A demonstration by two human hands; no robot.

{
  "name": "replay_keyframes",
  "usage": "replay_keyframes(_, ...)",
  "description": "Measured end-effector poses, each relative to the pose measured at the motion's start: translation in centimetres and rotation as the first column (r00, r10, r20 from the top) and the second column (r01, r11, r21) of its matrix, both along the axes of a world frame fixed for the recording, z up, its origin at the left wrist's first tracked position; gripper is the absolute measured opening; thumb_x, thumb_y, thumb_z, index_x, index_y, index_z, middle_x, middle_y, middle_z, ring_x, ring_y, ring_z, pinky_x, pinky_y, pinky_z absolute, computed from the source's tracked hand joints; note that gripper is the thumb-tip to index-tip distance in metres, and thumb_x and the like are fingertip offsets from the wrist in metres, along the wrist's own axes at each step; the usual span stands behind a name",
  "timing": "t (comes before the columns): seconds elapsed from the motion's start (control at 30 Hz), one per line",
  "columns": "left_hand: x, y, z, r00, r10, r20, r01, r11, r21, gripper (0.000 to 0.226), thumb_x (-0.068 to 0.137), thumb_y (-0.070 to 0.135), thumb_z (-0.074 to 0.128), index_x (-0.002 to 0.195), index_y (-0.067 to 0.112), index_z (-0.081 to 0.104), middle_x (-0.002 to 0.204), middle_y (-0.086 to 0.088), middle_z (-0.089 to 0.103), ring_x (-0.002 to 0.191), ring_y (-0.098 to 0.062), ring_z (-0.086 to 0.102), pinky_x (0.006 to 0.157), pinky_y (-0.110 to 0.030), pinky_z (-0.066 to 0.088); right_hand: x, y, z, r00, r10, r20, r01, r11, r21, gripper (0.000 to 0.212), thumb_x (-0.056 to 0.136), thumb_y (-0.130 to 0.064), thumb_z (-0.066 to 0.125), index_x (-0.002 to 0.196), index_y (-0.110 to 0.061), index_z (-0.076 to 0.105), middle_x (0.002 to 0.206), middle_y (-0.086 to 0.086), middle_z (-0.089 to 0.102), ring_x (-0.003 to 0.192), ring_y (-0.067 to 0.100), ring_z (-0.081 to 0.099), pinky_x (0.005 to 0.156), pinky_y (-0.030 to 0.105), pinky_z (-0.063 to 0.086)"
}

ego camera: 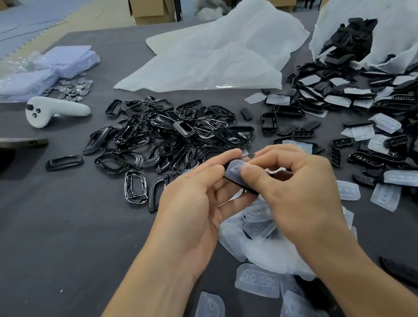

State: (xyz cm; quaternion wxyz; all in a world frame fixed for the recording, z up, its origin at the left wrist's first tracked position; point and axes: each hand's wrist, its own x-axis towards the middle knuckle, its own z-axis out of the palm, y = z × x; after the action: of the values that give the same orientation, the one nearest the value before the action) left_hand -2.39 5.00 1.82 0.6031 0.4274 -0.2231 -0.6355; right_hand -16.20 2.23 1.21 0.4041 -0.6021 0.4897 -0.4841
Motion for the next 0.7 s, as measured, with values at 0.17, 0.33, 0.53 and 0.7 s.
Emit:
replay_keyframes(0.17,-0.19,0.06,-0.15,1.0,-0.004,-0.03,0.003,0.999,-0.044,0.039,0.103,0.0,0.038,0.114,0.001,0.076,0.109,-0.021,0.077,0.1,-0.032,0.076,0.075,-0.037,0.064,0.4,0.19,0.08,0.992,-0.115,-0.05,0.112,0.992,-0.054,0.013,0.077,-0.031,0.09,0.072,-0.033,0.078,0.095,-0.02,0.069,0.08,0.009,0.07,0.069,0.031,0.055)
replay_keyframes(0.33,-0.47,0.15,-0.03,1.0,-0.004,0.014,0.005,0.998,-0.064,0.036,0.078,0.0,0.055,0.102,0.005,0.081,0.091,-0.022,0.074,0.095,-0.031,0.072,0.072,-0.033,0.063,0.47,0.45,0.24,0.979,-0.169,-0.117,0.159,0.983,-0.091,0.019,0.074,-0.03,0.091,0.067,-0.029,0.073,0.093,-0.024,0.067,0.078,0.005,0.067,0.065,0.024,0.052)
replay_keyframes(0.53,-0.71,0.1,-0.2,0.999,0.045,0.0,-0.045,0.998,-0.053,0.049,0.085,-0.019,0.044,0.1,0.008,0.082,0.085,-0.021,0.062,0.061,-0.018,0.068,0.07,-0.03,0.063,0.07,0.21,0.08,0.975,-0.158,-0.157,0.156,0.987,-0.026,0.039,0.065,-0.052,0.088,0.081,-0.031,0.059,0.069,-0.009,0.062,0.057,0.004,0.055,0.051,0.018,0.043)
replay_keyframes(0.7,-0.4,-0.28,-0.23,0.998,0.053,-0.044,-0.055,0.997,-0.052,0.044,0.091,-0.014,0.05,0.1,0.012,0.083,0.106,-0.019,0.074,0.087,-0.024,0.071,0.071,-0.028,0.063,-0.35,-0.42,0.32,0.998,0.002,0.056,-0.006,0.997,0.081,0.034,0.067,-0.056,0.074,0.094,-0.038,0.063,0.086,-0.009,0.072,0.07,0.008,0.068,0.064,0.031,0.056)
